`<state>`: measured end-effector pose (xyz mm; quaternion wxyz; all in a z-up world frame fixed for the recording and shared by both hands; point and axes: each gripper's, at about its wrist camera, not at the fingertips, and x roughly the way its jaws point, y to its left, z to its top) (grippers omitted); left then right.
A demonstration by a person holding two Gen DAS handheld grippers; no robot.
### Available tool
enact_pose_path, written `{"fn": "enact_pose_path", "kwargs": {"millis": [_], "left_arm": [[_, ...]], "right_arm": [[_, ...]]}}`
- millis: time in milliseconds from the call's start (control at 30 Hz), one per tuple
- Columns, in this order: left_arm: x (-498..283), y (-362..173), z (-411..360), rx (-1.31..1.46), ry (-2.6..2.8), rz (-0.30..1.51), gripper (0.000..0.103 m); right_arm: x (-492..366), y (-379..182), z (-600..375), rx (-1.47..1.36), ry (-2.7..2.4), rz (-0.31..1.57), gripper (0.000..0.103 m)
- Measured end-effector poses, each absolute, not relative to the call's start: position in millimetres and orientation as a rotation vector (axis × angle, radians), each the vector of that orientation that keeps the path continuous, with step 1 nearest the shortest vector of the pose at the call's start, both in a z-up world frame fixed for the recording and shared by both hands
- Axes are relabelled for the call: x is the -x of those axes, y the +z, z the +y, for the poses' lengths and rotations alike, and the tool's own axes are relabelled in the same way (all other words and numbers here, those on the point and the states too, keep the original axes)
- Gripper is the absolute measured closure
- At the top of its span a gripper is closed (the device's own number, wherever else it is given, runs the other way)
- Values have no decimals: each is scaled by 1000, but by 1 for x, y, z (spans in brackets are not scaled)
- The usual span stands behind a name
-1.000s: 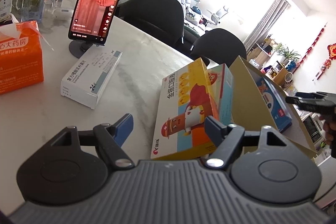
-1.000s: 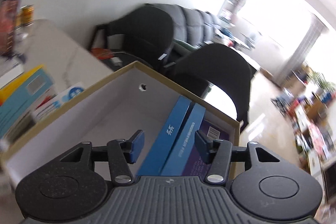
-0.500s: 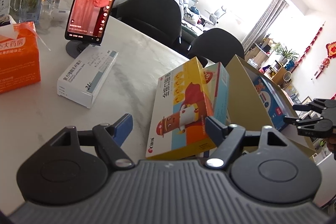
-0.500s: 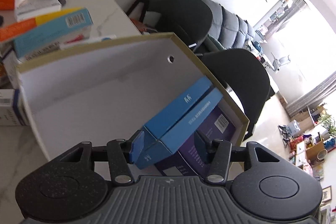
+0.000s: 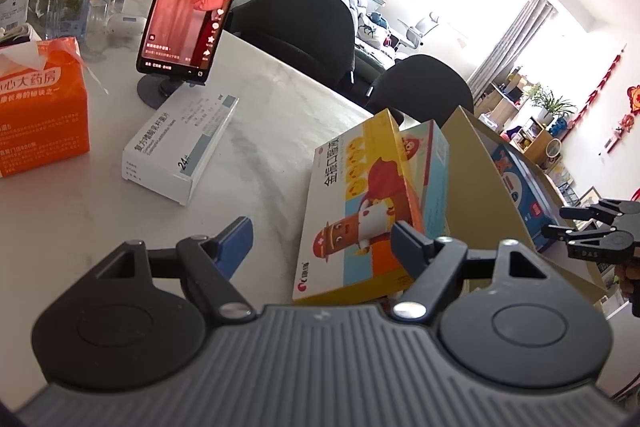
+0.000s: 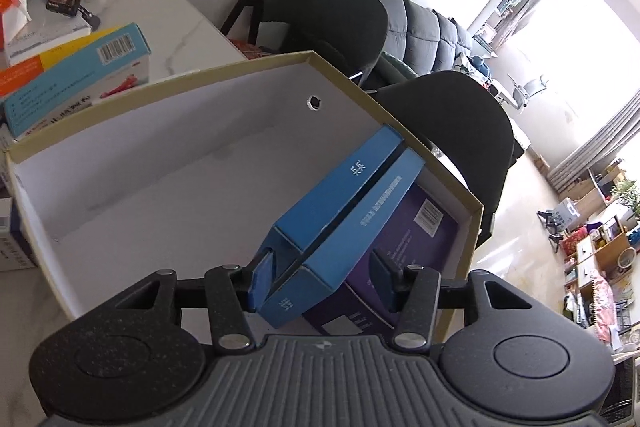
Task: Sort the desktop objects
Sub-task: 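Lower the blue box beside the other blue box and open the right tool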
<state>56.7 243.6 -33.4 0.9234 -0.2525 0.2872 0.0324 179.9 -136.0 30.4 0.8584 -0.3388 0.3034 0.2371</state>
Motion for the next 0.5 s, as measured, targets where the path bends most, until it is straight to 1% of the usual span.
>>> {"fn": "enact_pose_path", "kwargs": {"millis": [133,200,300,367,433,500], "left_arm": [[-56,-33,246,517,72,589,25],[-56,-32,246,512,71,590,25],[-58,-30,241,494,56,594,24],[-60,-29,238,482,45,597,21],[-61,-28,234,471,35,599,17],[-63,-26,230,449,24,603,16]], "right_arm": [[-171,37,-138,690,500,615,44],[-164,40,-140,672,500,598,37],[-154,46,-144,630,495,569,34],[-148,49,-146,600,487,558,32],[-142,52,-148,574,479,549,29],[-134,54,-150,552,467,536,25]]}}
